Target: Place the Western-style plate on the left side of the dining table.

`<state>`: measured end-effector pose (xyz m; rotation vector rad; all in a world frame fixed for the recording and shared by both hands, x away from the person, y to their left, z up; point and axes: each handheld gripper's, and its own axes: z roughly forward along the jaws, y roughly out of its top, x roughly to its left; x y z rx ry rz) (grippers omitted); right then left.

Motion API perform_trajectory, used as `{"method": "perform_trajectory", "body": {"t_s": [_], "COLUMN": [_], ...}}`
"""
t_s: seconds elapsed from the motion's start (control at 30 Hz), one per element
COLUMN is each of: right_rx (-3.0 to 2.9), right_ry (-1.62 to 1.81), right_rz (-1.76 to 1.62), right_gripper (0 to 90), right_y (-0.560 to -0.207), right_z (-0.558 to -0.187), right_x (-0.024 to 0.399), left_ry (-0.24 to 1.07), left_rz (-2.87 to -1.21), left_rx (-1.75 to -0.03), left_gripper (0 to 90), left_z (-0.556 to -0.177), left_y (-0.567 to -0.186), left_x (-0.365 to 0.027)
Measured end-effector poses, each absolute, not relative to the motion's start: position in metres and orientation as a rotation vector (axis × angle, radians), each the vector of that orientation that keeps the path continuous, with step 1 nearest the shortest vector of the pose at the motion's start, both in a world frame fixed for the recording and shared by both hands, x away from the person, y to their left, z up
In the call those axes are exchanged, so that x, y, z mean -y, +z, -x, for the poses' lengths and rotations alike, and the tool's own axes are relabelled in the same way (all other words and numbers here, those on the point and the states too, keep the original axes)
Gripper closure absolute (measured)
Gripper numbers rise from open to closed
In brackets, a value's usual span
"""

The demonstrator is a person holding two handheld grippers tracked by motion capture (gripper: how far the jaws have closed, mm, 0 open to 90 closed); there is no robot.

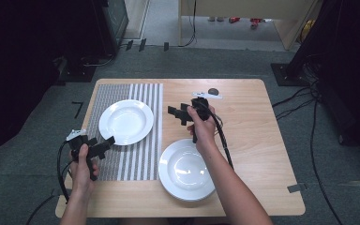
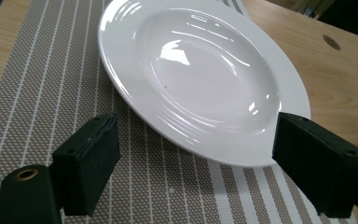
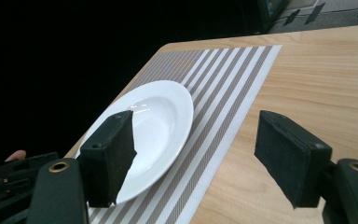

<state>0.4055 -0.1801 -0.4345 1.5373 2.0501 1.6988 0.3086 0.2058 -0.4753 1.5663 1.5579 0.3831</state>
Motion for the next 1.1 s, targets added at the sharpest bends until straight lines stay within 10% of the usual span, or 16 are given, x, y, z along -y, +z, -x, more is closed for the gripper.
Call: {"method": "perform_trajectory", "body": {"t_s": [1.1], "right_rx": [-1.865], "right_ry": [1.612], "right_rz": [-1.603], "right_gripper": [27.6], "right_y": [-0.460], "right_z": [-0.310], "right_x": [0.310], "left_ry": [0.494], "left_rz": [-1.737], "left_rx": [-1.549], "left_gripper": [15.4], "left_z": [-0.280], "left_y": [-0.499], "left_x": [-0.182]}}
